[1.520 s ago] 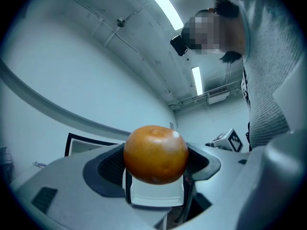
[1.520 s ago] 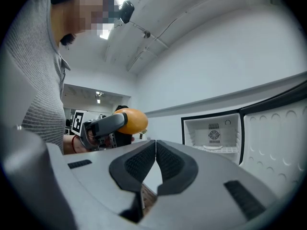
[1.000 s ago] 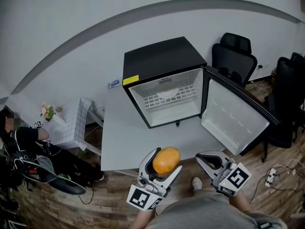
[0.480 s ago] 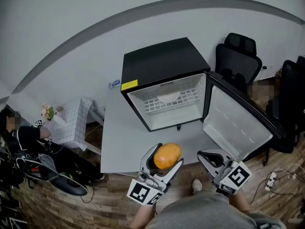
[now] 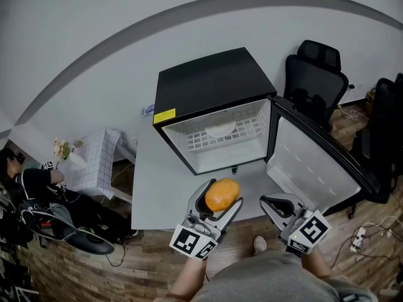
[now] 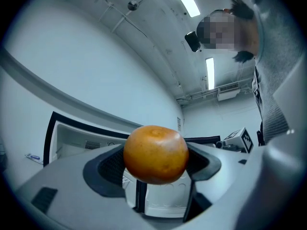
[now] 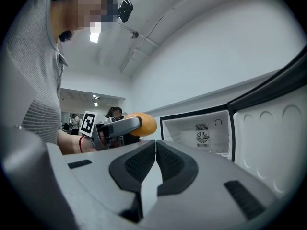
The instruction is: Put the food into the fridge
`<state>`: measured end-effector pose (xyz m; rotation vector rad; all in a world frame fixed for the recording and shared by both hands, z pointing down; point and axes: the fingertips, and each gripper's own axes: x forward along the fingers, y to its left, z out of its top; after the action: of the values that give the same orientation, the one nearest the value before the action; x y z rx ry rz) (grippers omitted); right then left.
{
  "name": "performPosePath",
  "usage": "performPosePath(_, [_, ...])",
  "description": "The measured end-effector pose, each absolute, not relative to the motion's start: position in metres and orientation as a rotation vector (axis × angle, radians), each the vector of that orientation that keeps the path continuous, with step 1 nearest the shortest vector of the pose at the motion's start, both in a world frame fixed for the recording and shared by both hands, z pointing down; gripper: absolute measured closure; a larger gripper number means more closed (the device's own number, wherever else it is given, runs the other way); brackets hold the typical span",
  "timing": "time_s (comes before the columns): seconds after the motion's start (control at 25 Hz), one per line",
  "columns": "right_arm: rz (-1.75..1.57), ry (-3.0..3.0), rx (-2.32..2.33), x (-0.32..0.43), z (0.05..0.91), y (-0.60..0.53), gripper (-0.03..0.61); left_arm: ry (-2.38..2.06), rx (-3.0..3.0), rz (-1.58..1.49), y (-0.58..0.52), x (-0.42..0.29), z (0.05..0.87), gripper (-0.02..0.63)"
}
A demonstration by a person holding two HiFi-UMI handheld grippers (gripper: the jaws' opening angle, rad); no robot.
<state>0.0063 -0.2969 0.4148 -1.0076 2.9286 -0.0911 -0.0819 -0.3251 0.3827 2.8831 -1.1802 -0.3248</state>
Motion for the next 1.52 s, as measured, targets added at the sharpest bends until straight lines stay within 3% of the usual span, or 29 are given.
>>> performPosePath(1.52, [-0.112,3.013,-1.095,-0.007,0.495,-0.443,0.565,-1.367,2.907,-0.151,-0.519,-0.081,0.465,0.250])
